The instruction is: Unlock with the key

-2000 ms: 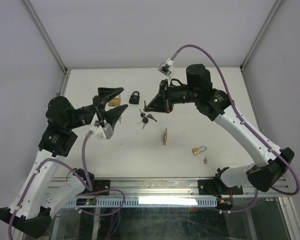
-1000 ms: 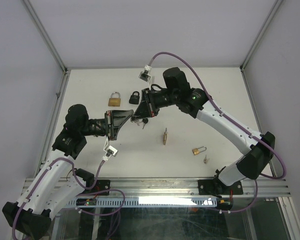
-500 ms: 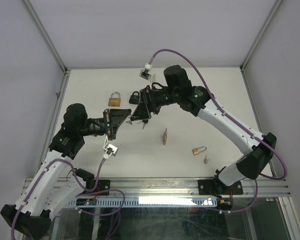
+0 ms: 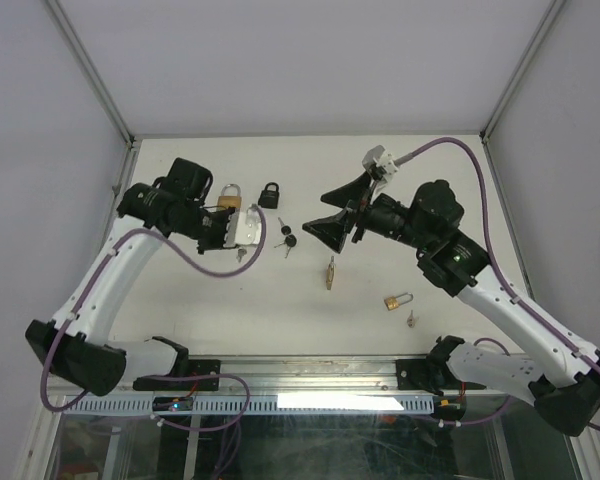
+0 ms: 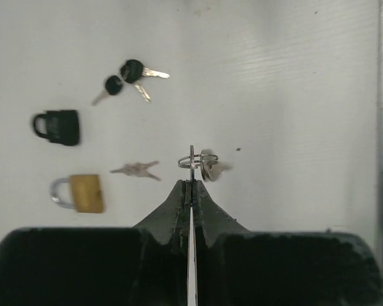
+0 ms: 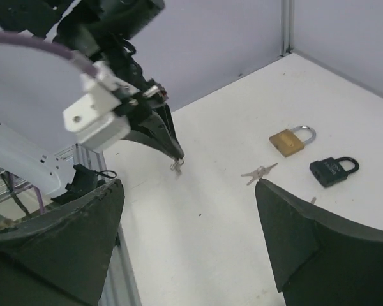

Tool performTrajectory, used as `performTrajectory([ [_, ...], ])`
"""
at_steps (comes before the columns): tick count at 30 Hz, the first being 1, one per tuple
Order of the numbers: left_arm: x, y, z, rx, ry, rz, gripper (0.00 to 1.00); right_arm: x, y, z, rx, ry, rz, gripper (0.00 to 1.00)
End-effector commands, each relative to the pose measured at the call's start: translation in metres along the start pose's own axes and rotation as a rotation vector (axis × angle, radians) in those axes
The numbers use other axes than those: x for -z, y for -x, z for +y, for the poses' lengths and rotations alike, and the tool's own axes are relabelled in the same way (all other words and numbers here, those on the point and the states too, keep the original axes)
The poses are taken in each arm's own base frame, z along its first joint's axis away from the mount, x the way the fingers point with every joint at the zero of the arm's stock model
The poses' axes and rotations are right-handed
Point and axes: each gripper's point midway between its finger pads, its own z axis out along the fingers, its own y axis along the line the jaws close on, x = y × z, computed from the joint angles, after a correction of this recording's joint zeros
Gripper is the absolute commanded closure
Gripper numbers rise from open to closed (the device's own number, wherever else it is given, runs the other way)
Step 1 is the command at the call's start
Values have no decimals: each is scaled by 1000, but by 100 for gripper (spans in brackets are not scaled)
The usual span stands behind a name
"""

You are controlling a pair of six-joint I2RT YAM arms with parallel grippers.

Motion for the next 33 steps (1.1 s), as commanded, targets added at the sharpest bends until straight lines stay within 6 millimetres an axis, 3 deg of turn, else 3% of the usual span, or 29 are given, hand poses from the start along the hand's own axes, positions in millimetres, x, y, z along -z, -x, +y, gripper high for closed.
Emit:
performTrajectory([
  [1, 6, 20, -26, 516, -130, -13, 100, -26, 16, -8, 120, 17, -105, 12],
  [4, 6, 37, -25, 586, -155, -85, 100, -45, -2, -19, 123, 13, -67, 9],
  [8, 8, 41, -20, 664, -148, -80, 100, -65, -36, 23, 150, 291, 2, 13],
  [11, 12, 42, -14, 691, -119, -68, 100, -82, -54, 27, 140, 320, 14, 16],
  [16, 16, 42, -8, 726, -90, -50, 100, -98, -56, 42, 68, 428, -67, 19],
  [20, 19, 45, -7, 721, -85, -60, 100, -112, -70, 43, 70, 443, -34, 20],
  [26, 19, 47, -7, 714, -86, -68, 100, -113, -71, 51, 86, 501, -30, 39],
  [31, 19, 50, -6, 713, -97, -84, 100, -117, -69, 52, 104, 524, -35, 38],
  [33, 19, 51, -6, 709, -98, -89, 100, -119, -68, 53, 96, 536, -33, 45],
])
